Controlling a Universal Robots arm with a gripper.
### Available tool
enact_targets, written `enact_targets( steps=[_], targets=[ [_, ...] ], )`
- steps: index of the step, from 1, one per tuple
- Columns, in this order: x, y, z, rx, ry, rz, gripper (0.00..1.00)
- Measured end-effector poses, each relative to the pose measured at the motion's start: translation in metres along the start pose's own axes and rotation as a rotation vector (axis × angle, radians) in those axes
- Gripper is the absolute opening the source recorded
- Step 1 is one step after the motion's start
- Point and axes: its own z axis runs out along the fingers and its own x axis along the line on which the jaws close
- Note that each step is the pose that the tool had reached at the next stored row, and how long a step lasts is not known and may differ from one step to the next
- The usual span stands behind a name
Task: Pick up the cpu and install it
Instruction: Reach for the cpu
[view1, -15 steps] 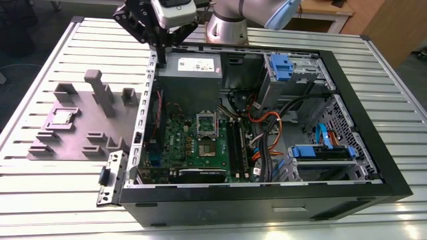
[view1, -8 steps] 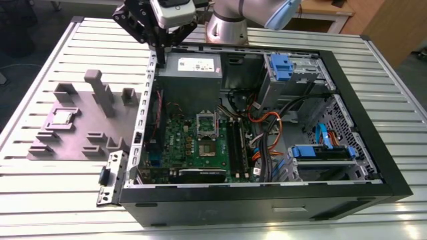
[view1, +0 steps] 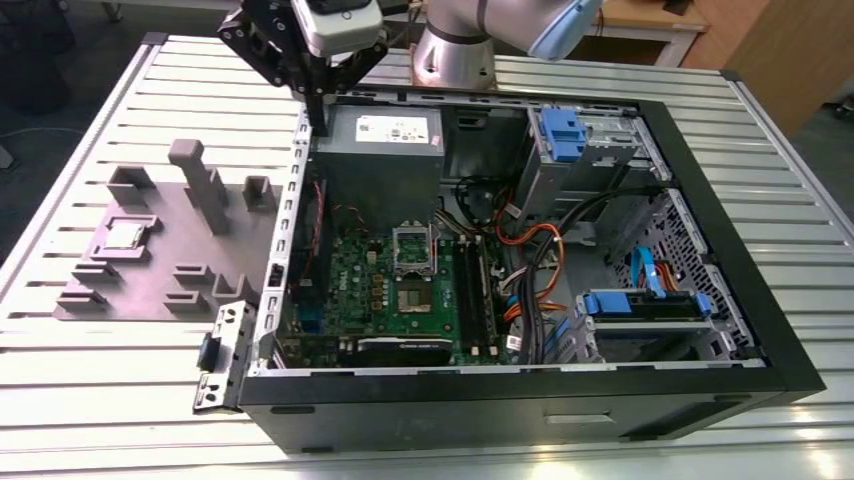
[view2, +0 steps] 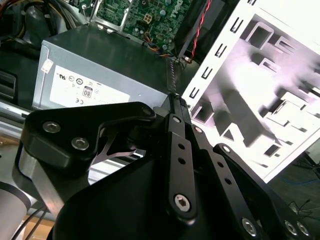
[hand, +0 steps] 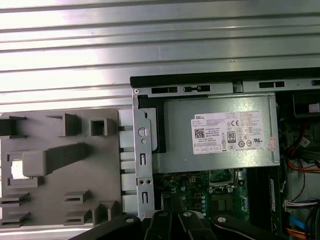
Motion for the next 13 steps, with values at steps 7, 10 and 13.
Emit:
enact_targets(
  steps=[7,10,13],
  targets=[
    [0.0085,-0.0017,0.0007,-0.0001,0.0,0.0,0.11],
    [0.0145,-0.0024,0.0009,0.0,0.0,0.0,0.11],
    [0.0209,-0.0029,0.001,0.0,0.0,0.0,0.11]
  ],
)
